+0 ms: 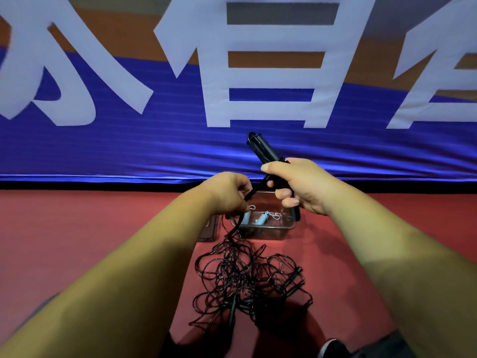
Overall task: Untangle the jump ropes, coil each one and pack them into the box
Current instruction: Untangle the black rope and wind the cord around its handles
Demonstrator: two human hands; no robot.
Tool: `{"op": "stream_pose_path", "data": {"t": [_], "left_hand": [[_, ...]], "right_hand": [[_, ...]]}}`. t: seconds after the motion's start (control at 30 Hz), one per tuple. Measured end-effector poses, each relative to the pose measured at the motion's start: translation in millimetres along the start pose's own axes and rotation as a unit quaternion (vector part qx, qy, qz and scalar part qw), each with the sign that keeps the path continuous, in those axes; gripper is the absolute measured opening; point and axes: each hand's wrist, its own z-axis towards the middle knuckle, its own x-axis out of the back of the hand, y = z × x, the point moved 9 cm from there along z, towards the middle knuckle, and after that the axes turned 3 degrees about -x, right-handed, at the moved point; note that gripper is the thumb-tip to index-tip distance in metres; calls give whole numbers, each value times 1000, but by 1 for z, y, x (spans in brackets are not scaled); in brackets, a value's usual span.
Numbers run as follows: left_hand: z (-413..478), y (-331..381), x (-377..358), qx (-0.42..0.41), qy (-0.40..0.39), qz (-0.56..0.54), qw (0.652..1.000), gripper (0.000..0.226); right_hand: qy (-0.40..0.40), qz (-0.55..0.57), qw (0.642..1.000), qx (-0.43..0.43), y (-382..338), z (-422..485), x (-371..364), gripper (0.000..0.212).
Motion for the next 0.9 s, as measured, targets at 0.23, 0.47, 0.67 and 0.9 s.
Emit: {"op": "stream_pose_path", "data": {"t": [0.23,0.47,0.67,0.9], "left_hand": [[2,-6,26,15,95,-82,992,7],[-15,17,17,-45,-54,-271,960,18],[-16,39,22,-89,1,-163,983,28],[-20,64,22,-159,94,87,979,29]], "right_hand": [[-207,-72,973,-70,12,-24,-38,14],[-333,-201,899,-202,49,-50,-46,22],[-304,-248,898,-198,54,-41,-40,19],[-228,-328,897,-188,64,-23,-32,15]]}}
